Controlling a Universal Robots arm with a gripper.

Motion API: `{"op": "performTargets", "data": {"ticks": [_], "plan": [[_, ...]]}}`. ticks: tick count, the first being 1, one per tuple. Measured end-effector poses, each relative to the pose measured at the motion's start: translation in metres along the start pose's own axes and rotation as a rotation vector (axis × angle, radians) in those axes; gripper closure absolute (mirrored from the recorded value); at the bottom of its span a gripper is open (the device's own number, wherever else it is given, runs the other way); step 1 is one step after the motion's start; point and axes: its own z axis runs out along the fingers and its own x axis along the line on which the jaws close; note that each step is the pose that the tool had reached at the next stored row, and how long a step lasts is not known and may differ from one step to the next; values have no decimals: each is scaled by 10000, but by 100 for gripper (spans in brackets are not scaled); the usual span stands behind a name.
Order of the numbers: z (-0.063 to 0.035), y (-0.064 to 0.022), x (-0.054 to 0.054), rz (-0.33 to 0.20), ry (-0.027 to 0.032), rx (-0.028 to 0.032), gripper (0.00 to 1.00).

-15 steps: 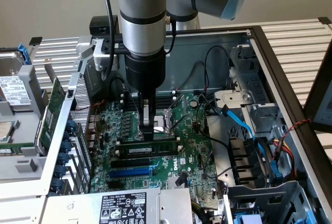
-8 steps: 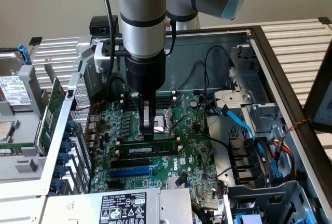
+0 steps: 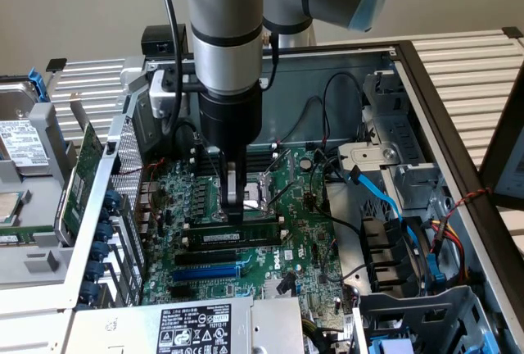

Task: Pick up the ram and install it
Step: 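Press down the ram until it locks into place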

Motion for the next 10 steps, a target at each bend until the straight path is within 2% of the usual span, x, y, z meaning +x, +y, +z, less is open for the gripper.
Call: {"op": "performTargets", "data": {"ticks": [10], "plan": [[24,-7,-1,1,-19,52,89]]}}
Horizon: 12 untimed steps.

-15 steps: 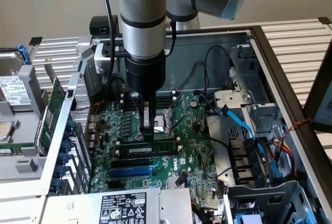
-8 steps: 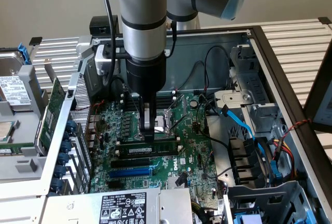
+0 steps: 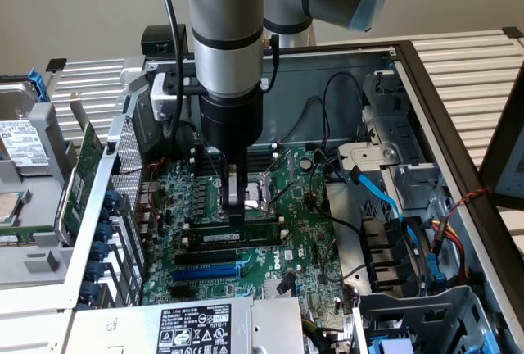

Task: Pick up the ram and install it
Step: 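Press down the ram until it locks into place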

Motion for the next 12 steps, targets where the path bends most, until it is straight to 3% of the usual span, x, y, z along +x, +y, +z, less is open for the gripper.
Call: {"op": "performTargets", "data": {"ticks": [5,12], "plan": [[18,-1,-1,1,-33,52,89],[46,-1,-1,1,-29,56,89]]}}
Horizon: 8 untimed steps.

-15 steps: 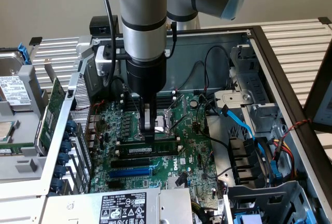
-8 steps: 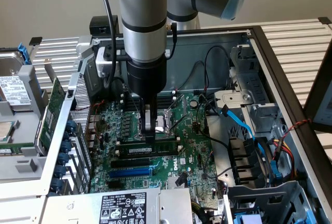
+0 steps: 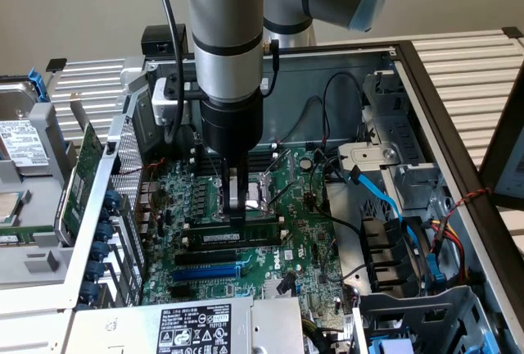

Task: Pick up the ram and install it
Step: 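Press down the ram until it locks into place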

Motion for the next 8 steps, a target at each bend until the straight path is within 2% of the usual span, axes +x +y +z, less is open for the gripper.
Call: {"op": "performTargets", "data": {"ticks": [8], "plan": [[10,-1,13,0,-4,2,89]]}}
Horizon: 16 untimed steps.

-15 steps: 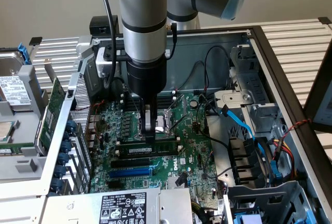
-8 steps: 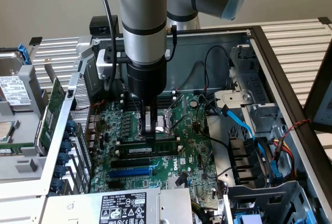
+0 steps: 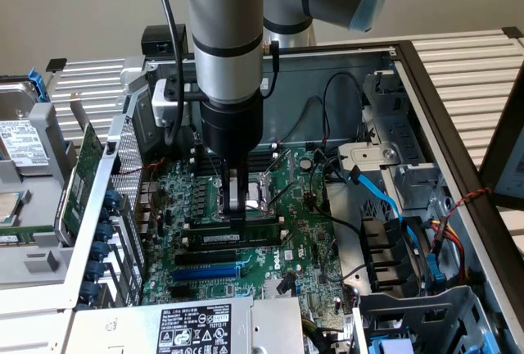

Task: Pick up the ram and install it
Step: 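Press down the ram until it locks into place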

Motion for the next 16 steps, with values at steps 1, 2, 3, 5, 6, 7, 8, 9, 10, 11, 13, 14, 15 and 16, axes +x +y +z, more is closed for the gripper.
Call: {"op": "performTargets", "data": {"ticks": [1,2,3,5,6,7,8,9,10,11,13,14,15,16], "plan": [[0,0,1,0,0,0,89],[0,0,1,1,-2,0,89],[1,0,2,1,-8,0,89],[7,0,2,0,-29,8,89],[10,0,2,1,-37,9,89],[13,0,3,0,-44,11,89],[17,0,2,0,-53,14,89],[21,-1,1,1,-56,16,89],[23,0,2,1,-53,14,89],[26,0,2,1,-52,13,89],[33,4,2,8,-54,14,89],[35,5,2,11,-54,14,89],[35,5,2,15,-53,14,89],[35,6,2,22,-53,13,89]]}}
